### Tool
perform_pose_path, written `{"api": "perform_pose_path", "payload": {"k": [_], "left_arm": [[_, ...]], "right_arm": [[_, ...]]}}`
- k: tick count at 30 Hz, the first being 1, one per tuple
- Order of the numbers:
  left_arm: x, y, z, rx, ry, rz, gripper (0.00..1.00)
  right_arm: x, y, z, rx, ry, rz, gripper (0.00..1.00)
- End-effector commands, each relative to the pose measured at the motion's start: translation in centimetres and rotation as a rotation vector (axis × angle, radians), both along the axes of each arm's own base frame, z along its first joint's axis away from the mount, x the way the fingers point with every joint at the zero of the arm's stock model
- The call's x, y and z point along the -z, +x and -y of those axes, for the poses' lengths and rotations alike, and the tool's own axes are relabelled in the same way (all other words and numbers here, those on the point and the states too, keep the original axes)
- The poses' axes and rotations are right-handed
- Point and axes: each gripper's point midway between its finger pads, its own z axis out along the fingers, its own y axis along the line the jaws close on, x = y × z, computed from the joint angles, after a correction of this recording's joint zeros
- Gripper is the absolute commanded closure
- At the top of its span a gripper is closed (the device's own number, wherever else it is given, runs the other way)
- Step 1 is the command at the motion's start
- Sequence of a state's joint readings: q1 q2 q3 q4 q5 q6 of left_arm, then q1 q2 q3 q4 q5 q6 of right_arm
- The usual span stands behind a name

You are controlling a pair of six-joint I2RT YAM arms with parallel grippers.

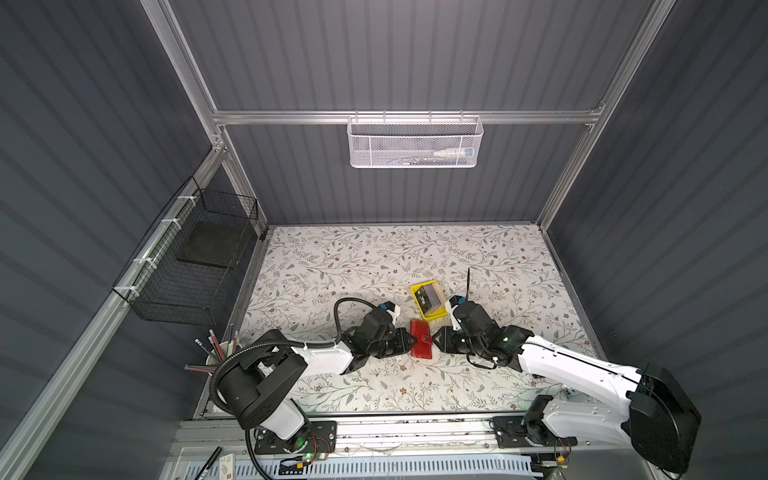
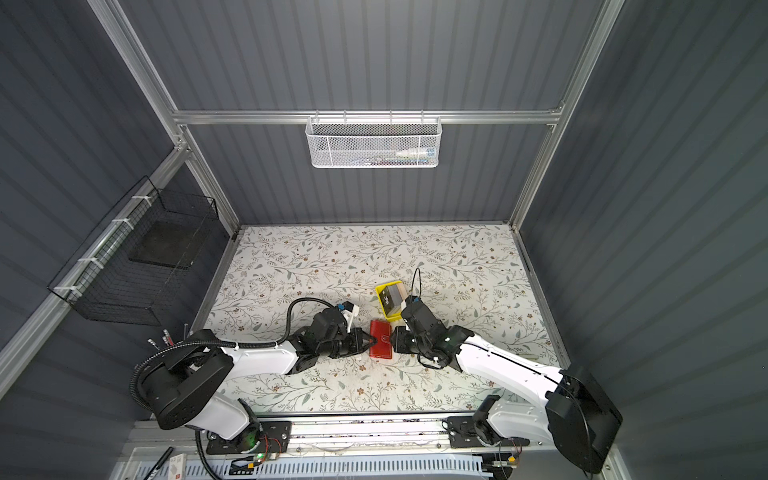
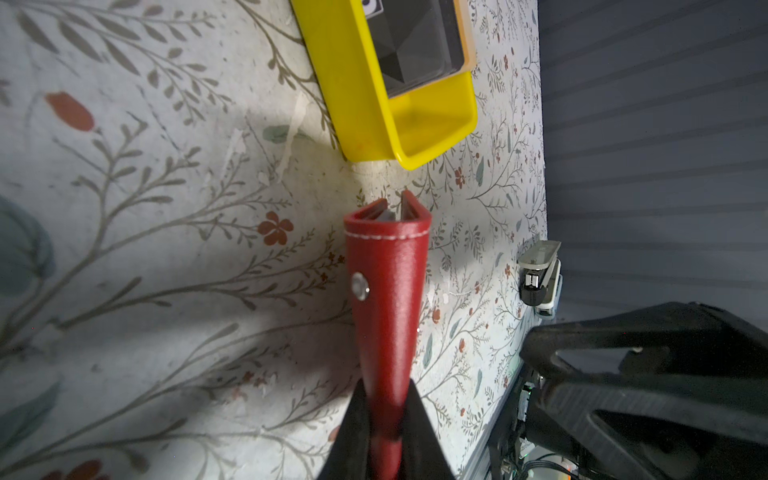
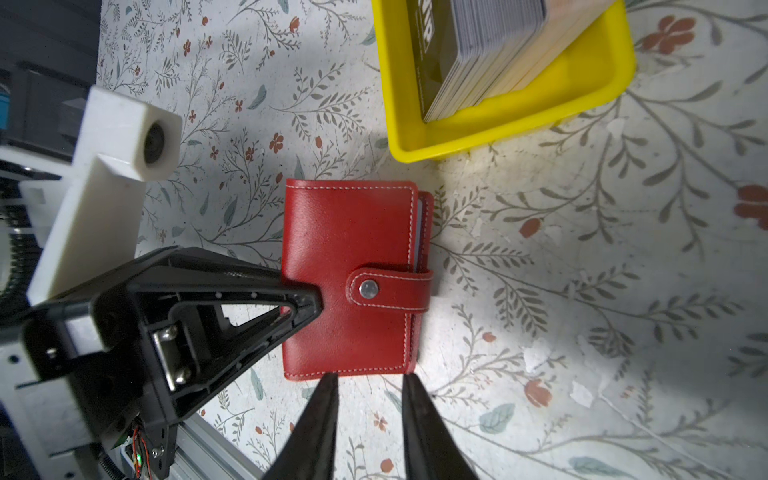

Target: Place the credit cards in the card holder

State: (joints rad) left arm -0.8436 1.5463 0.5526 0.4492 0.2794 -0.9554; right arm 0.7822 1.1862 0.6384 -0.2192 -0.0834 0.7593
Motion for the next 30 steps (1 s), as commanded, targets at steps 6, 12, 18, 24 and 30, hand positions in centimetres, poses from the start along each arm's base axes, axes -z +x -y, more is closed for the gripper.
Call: {"api": "perform_pose_path", "payload": {"k": [6, 12, 18, 24, 30], "left_arm": [[-1.7, 0.0, -0.2, -0.049, -0.074, 0.015, 0.91], [-1.8, -0.4, -0.6, -0.048, -0.073, 0.02, 0.91], [-1.8, -0.5, 0.1, -0.021, -0.08, 0.033, 0.91], [-1.3, -0.4, 0.5, -0.009, -0.061, 0.034, 0.91], [-1.0, -0.5, 0.8, -0.004, -0.056, 0.033, 0.91]], "right_arm": [[0.1, 0.3, -0.9, -0.006, -0.072, -0.002, 0.69], [0.4, 0.5, -1.1, -0.003, -0.101, -0.016, 0.69], [0.7, 0.4, -1.6, -0.036, -0.126, -0.037, 0.69], [1.3, 0.8, -2.0, -0.048, -0.146, -0.046, 0.69], [1.4, 1.0, -2.8, -0.063, -0.14, -0.049, 0.67]]}}
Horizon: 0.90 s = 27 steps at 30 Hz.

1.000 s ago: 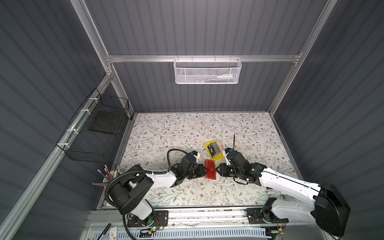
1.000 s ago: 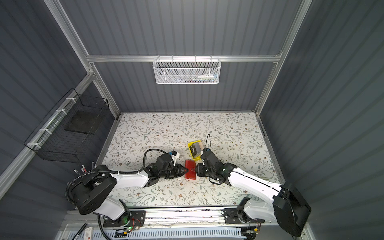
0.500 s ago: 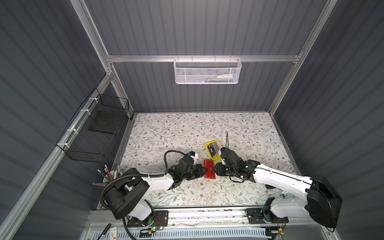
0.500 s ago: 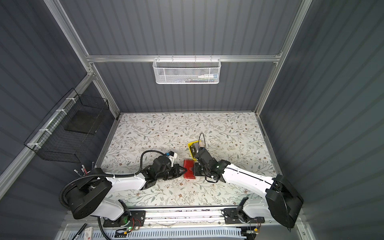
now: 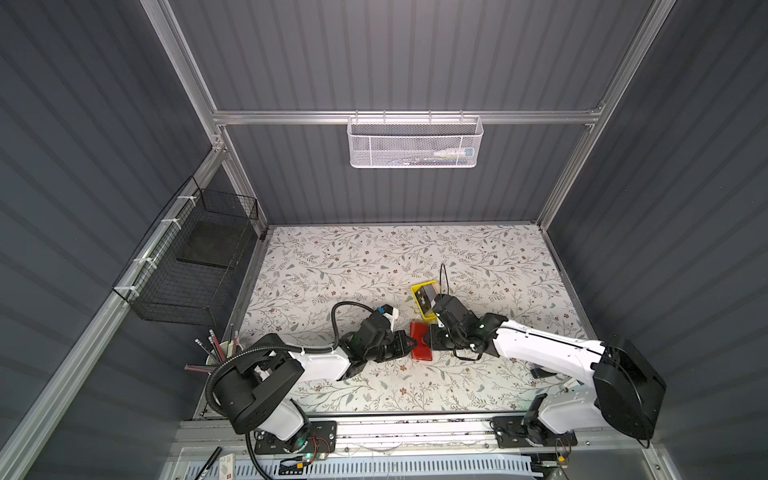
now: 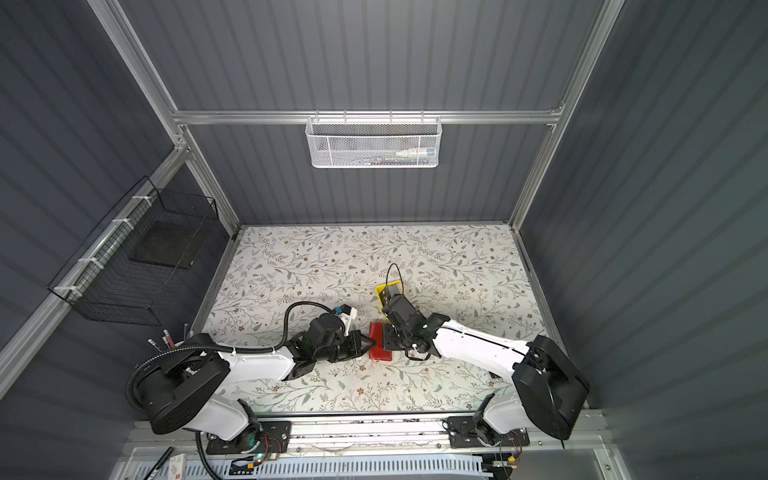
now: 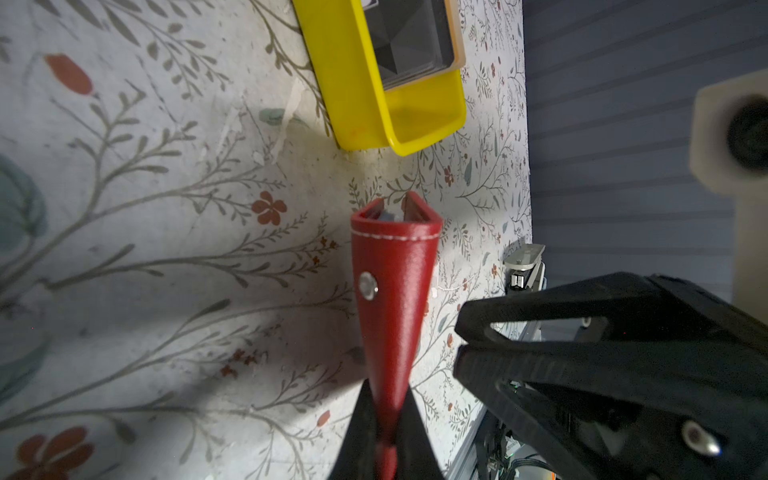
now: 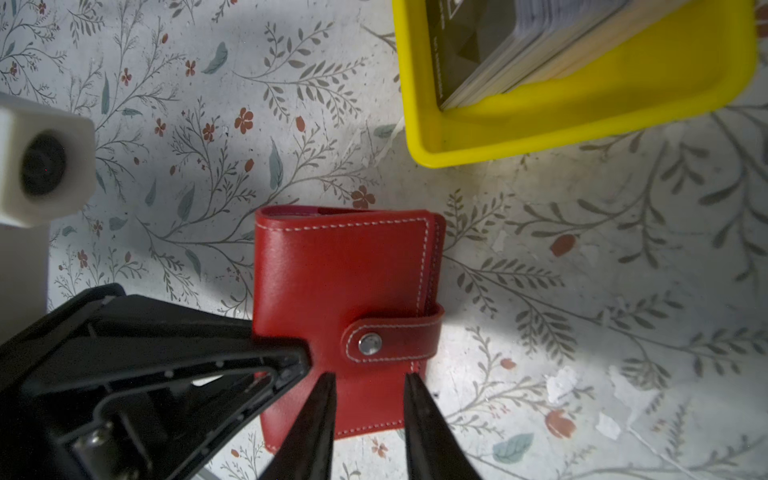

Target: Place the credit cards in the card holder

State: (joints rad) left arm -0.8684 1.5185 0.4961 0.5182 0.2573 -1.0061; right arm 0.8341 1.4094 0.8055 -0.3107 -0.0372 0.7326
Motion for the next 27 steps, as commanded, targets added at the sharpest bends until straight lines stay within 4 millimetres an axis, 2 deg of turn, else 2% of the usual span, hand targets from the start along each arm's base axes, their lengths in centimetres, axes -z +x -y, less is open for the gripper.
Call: {"api": "perform_pose_path", "payload": {"k": [1, 8, 15, 27], "left_arm": [[-0.7, 0.4, 1.0, 0.017, -0.019, 0.036, 0.91], [-0.8, 0.2, 1.6, 0.037, -0.02, 0.041, 0.91], [-0.9, 0.1, 1.6, 0.039, -0.028, 0.044, 0.91], [0.0, 0.5, 0.7, 0.009, 0.059, 0.034, 0.92]], "right_arm": [[-0.5, 0.2, -0.5, -0.017, 0.002, 0.013, 0.67], [0.3, 0.0, -0.9, -0.023, -0.003, -0.012, 0.67], [0.8, -0.3, -0.2, 0.016, -0.021, -0.024, 0.67], [1.0, -0.5, -0.1, -0.022, -0.014, 0.003, 0.68]]}}
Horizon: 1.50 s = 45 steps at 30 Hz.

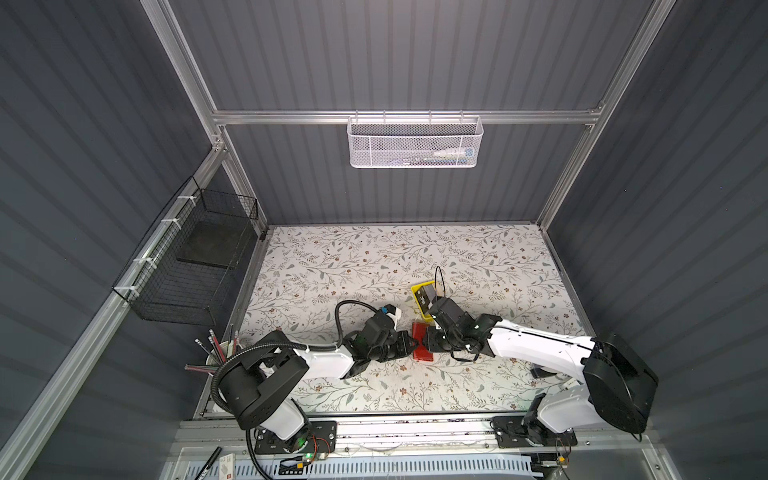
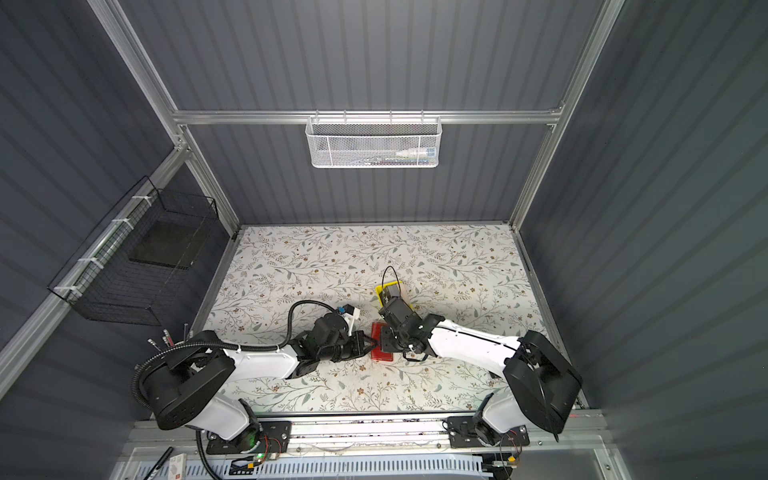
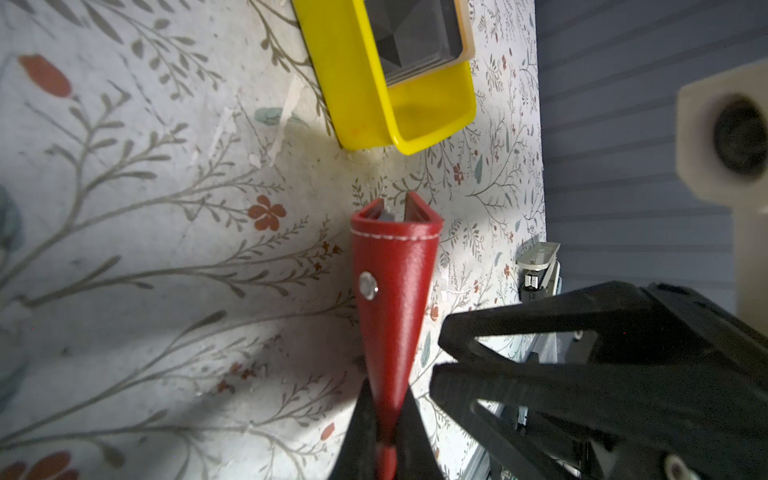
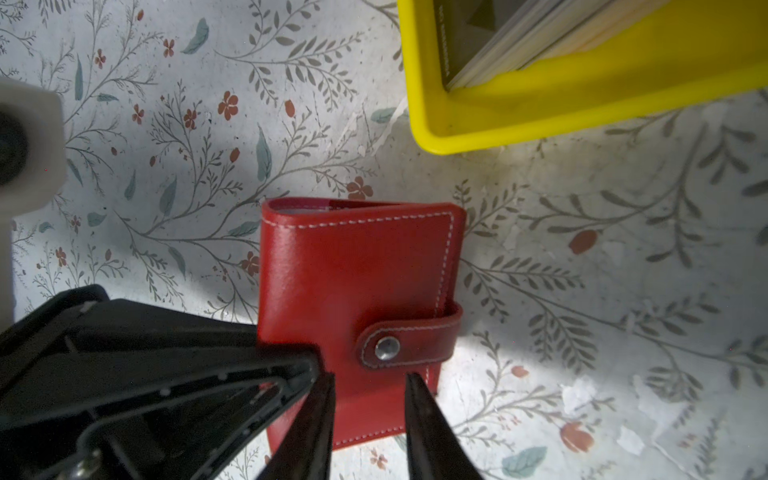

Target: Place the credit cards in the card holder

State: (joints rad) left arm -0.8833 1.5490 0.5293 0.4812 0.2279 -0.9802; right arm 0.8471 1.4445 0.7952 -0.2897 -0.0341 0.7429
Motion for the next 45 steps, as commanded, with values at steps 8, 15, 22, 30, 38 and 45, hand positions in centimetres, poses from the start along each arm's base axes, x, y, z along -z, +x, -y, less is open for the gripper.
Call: {"api": "perform_pose_path", "payload": {"k": [8, 15, 22, 30, 38, 45], "left_arm": [[-0.8, 0.4, 0.5, -0.001, -0.003, 0.012, 0.92], [-1.7, 0.4, 0.8, -0.003, -0.046, 0.023, 0.92], [-2.1, 0.7, 1.2, 0.001, -0.045, 0.03, 0.92], [-2.5, 0.6, 1.0, 0.01, -0.042, 0.055, 0.92], [-3.3, 0.6, 0.9, 0.022, -0.035, 0.074, 0.92], [-3.4, 0.4, 1.0, 0.032, -0.04, 0.072, 0.92]], "right_arm": [[-0.2, -0.1, -0.1, -0.012, 0.015, 0.017, 0.67], [0.3, 0.3, 0.9, 0.037, -0.048, 0.006, 0.69], [-0.7, 0.4, 1.9, 0.081, -0.043, 0.028, 0.72], [-1.9, 0.0, -0.2, -0.002, 0.06, 0.036, 0.7], [-1.2, 0.5, -0.6, 0.001, 0.034, 0.022, 0.7], [-1.0, 1.0, -0.3, 0.009, -0.011, 0.02, 0.68]]}}
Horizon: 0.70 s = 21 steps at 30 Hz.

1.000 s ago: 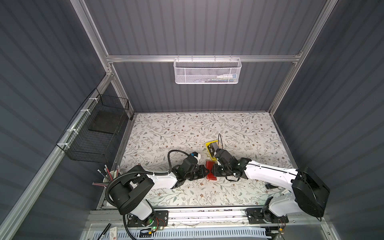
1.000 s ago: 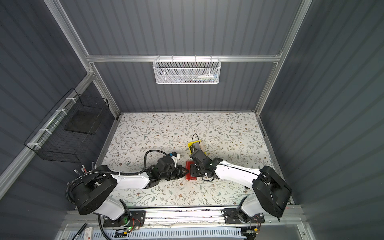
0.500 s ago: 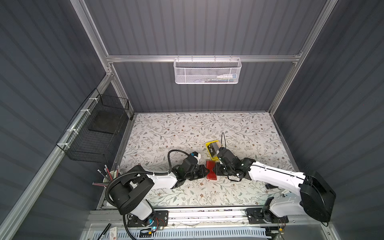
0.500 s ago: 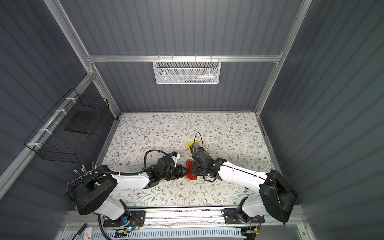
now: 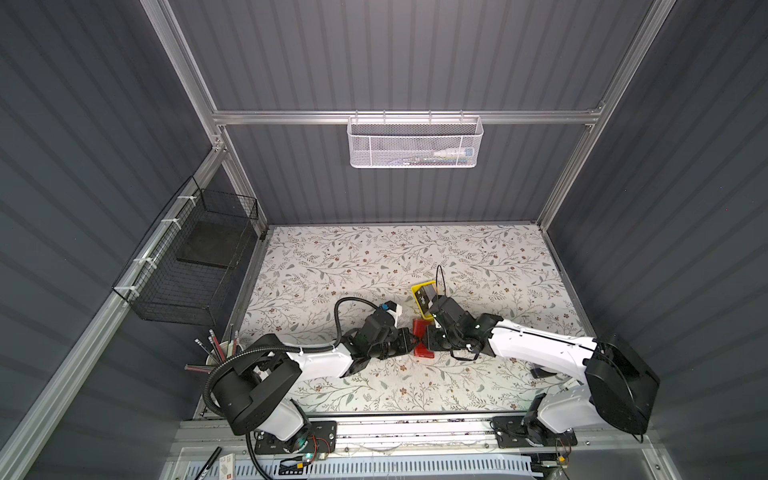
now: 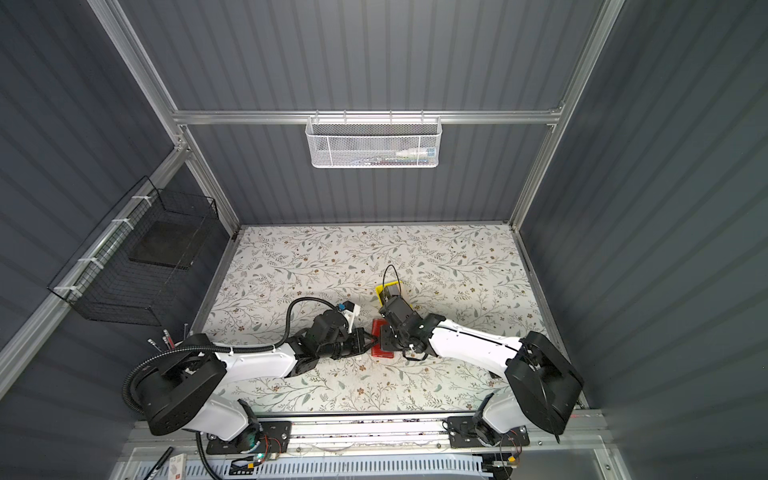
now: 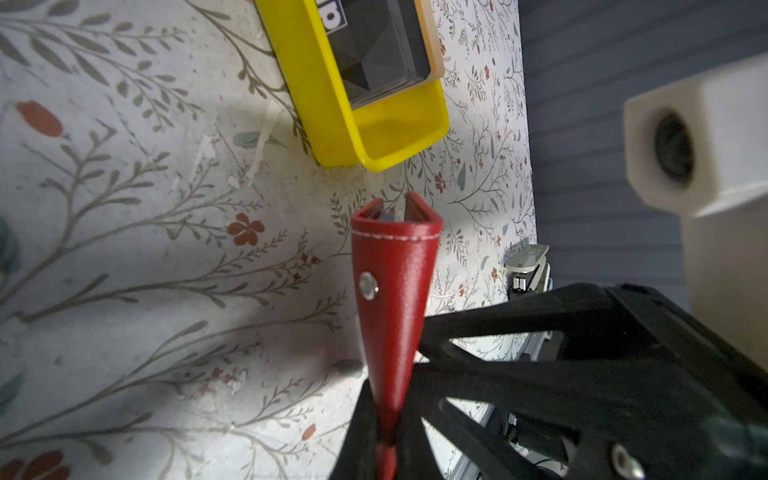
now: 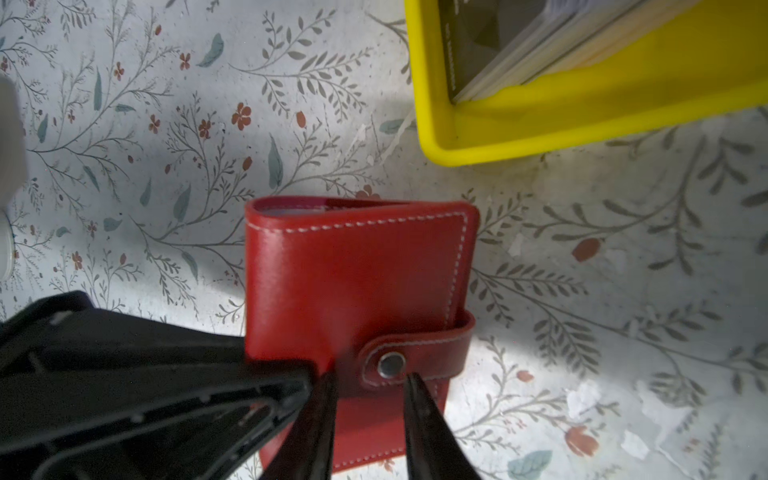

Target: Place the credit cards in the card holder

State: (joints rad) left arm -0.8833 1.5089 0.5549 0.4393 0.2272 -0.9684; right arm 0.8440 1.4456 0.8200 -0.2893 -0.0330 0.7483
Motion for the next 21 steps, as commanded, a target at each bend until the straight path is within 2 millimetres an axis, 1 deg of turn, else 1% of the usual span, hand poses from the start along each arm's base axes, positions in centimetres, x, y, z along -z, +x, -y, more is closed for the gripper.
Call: {"api": "perform_pose_path", "payload": {"k": [1, 5, 7, 10, 17, 21], "left_arm": [[-1.8, 0.1, 0.7, 0.027, -0.025, 0.048, 0.92], [-1.9, 0.1, 0.7, 0.032, -0.016, 0.051, 0.92], [-2.0, 0.1, 0.6, 0.031, -0.014, 0.055, 0.92], [-2.0, 0.2, 0.6, 0.032, -0.006, 0.057, 0.92], [-1.6, 0.3, 0.4, 0.029, 0.013, 0.057, 0.92], [-1.5, 0.3, 0.3, 0.028, 0.023, 0.06, 0.92]], "right_arm": [[0.1, 0.4, 0.3, 0.007, -0.041, -0.001, 0.68], [0.8, 0.4, 1.3, 0.031, -0.094, -0.012, 0.68], [1.0, 0.4, 1.9, 0.043, -0.132, -0.015, 0.7], [0.9, 0.4, 2.7, 0.055, -0.168, -0.011, 0.72], [0.4, 0.4, 3.2, 0.068, -0.179, -0.001, 0.74], [0.1, 0.3, 2.7, 0.057, -0.153, -0.001, 0.76]]}}
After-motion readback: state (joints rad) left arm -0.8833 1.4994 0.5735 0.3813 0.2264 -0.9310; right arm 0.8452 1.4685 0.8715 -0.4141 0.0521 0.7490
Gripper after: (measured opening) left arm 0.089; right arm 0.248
